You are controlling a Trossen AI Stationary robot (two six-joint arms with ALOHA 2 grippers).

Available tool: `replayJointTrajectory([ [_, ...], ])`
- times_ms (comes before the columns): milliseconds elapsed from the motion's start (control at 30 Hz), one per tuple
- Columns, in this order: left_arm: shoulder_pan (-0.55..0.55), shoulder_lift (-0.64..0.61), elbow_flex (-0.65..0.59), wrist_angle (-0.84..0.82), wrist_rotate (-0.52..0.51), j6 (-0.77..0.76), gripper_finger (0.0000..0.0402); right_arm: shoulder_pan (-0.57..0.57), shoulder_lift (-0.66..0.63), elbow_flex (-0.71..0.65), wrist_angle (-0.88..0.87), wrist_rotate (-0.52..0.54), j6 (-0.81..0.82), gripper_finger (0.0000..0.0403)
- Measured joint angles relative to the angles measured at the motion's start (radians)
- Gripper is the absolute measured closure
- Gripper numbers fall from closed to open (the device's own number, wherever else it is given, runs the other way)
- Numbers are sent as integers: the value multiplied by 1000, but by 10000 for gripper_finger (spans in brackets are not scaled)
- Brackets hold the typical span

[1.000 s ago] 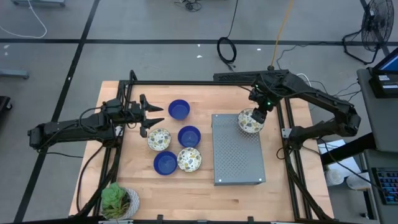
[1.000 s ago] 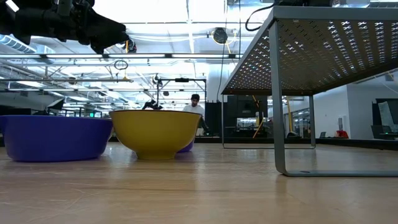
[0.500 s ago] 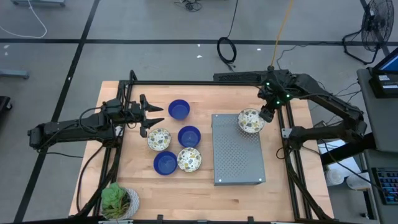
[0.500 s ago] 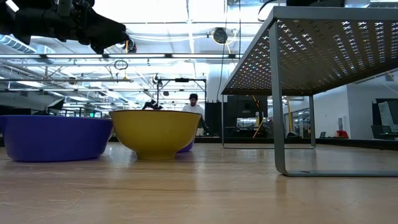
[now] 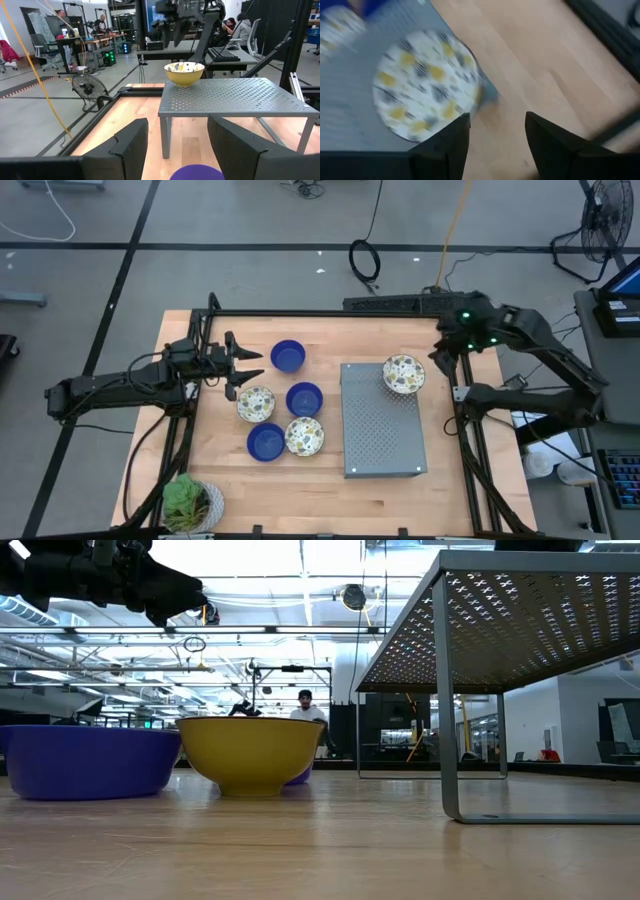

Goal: Pick & Place Mini bowls
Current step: Stack the left yellow bowl on the yellow bowl on the shelf

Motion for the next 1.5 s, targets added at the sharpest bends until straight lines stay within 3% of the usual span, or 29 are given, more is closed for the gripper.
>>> replayJointTrajectory([
  [267, 0, 0, 0, 0, 0, -2, 192, 54, -176, -2, 407, -230, 94, 222],
  [400, 0, 0, 0, 0, 0, -5, 192, 100, -261, -70, 655, -323, 147, 222],
  [733, 0, 0, 0, 0, 0, -16, 192, 188, -385, -396, 1082, -366, 236, 222],
  [833, 0, 0, 0, 0, 0, -17, 192, 220, -392, -502, 1234, -422, 261, 222],
  [1033, 0, 0, 0, 0, 0, -24, 192, 348, -384, -727, 1745, -647, 388, 222],
  [1167, 0, 0, 0, 0, 1, -36, 192, 470, -377, -854, 2087, -677, 421, 222],
  [1300, 0, 0, 0, 0, 1, -48, 192, 567, -378, -909, 2138, -721, 299, 222],
  [1500, 0, 0, 0, -11, 1, -57, 192, 632, -377, -938, 1949, -671, 32, 222],
])
